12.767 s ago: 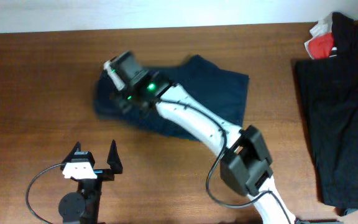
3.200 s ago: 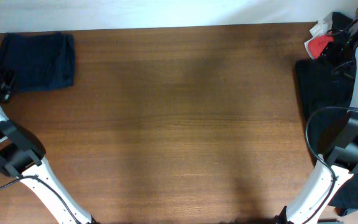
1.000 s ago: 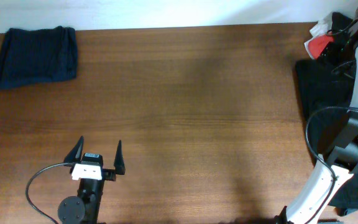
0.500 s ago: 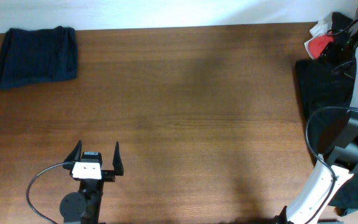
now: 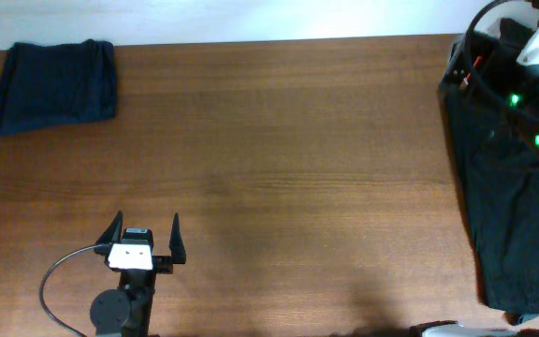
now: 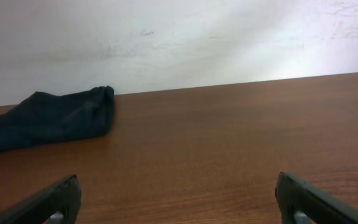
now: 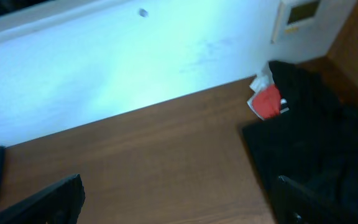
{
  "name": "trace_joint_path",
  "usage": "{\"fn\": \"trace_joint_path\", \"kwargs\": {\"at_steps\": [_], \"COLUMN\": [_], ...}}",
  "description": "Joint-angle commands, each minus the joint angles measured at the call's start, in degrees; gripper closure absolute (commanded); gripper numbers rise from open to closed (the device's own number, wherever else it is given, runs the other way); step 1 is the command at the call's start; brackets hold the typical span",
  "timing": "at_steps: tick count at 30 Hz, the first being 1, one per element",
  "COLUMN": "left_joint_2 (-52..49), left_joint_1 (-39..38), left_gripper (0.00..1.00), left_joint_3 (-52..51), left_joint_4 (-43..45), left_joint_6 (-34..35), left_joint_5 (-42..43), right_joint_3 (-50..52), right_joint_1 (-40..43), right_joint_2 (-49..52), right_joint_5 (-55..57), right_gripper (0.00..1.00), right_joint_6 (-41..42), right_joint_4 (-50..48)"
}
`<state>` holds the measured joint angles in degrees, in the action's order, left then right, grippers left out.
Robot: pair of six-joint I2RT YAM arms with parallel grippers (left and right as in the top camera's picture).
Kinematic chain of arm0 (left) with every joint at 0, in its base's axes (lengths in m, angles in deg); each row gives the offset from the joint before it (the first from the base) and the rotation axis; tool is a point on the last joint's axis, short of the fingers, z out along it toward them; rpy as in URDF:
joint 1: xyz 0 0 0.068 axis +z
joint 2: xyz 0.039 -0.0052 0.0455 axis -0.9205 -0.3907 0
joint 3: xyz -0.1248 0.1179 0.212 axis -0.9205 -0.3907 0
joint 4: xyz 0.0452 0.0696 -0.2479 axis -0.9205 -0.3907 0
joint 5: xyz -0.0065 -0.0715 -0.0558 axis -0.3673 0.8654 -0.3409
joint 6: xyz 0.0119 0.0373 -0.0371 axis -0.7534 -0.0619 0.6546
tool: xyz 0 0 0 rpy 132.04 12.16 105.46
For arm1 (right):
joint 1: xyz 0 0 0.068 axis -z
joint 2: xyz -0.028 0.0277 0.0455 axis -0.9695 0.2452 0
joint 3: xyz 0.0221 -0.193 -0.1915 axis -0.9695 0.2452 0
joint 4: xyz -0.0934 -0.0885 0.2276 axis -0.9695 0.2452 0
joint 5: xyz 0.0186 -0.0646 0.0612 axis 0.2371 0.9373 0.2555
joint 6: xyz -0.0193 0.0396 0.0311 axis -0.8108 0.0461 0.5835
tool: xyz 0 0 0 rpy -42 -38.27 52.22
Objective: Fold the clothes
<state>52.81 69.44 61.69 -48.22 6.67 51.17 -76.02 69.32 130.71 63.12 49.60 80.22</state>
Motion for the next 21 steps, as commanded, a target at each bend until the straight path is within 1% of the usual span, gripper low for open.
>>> {"fn": "trace_joint_path", "kwargs": {"at_steps": [1, 2, 3, 4, 5, 7, 8, 10, 11, 12, 13, 14, 18, 21], "left_joint_2": [0.33, 0.33, 0.33, 0.33, 0.33, 0.33, 0.33, 0.33, 0.33, 0.33, 0.33, 0.33, 0.33, 0.33], "left_joint_1": [0.39, 0.39, 0.39, 0.39, 0.39, 0.39, 0.39, 0.39, 0.39, 0.39, 0.39, 0.39, 0.39, 0.39], "left_gripper": [0.01, 0.01, 0.01, 0.01, 0.01, 0.01, 0.01, 0.01, 0.01, 0.01, 0.01, 0.01, 0.01, 0.01], "left_joint_3": [-0.26, -0.26, -0.26, -0.26, -0.26, -0.26, -0.26, -0.26, -0.26, -0.26, -0.26, -0.26, -0.26, -0.26], "left_joint_4": [-0.24, -0.24, -0.24, -0.24, -0.24, -0.24, -0.26, -0.24, -0.24, -0.24, -0.24, -0.24, -0.24, -0.24], "left_joint_6": [-0.90, -0.87, -0.90, -0.90, -0.87, -0.87, -0.90, -0.90, -0.90, -0.87, -0.90, -0.90, -0.87, -0.87], "left_joint_5": [-0.44, -0.44, -0.44, -0.44, -0.44, -0.44, -0.44, -0.44, -0.44, -0.44, -0.44, -0.44, -0.44, -0.44], "right_joint_3": [0.66, 2.60, 7.82, 16.61, 32.11, 53.55, 69.20, 86.62, 93.35, 102.68, 107.21, 110.55, 121.87, 128.74], "right_joint_1": [-1.86, -1.75, -1.75, -1.77, -1.77, -1.75, -1.75, -1.62, -0.94, 1.84, 4.11, 5.09, 5.86, 5.70], "right_joint_2": [-5.60, -7.76, -11.04, -15.17, -22.97, -34.84, -43.78, -54.21, -58.45, -64.78, -68.11, -70.40, -80.19, -84.02], "right_joint_5": [0.96, 0.98, 0.98, 0.92, -0.02, -3.54, -4.50, -4.66, -4.92, -5.57, -5.77, -5.99, -5.77, -5.81], "right_gripper": [0.01, 0.01, 0.01, 0.01, 0.01, 0.01, 0.01, 0.01, 0.01, 0.01, 0.01, 0.01, 0.01, 0.02], "right_joint_6": [0.63, 0.63, 0.63, 0.66, 0.68, 0.68, 0.70, 0.70, 1.42, 4.17, 6.32, 6.27, 6.05, 6.08], "right_joint_4": [0.22, 0.11, -2.21, -8.22, -18.78, -34.69, -47.76, -62.10, -66.90, -71.12, -71.95, -72.57, -76.70, -81.96]}}
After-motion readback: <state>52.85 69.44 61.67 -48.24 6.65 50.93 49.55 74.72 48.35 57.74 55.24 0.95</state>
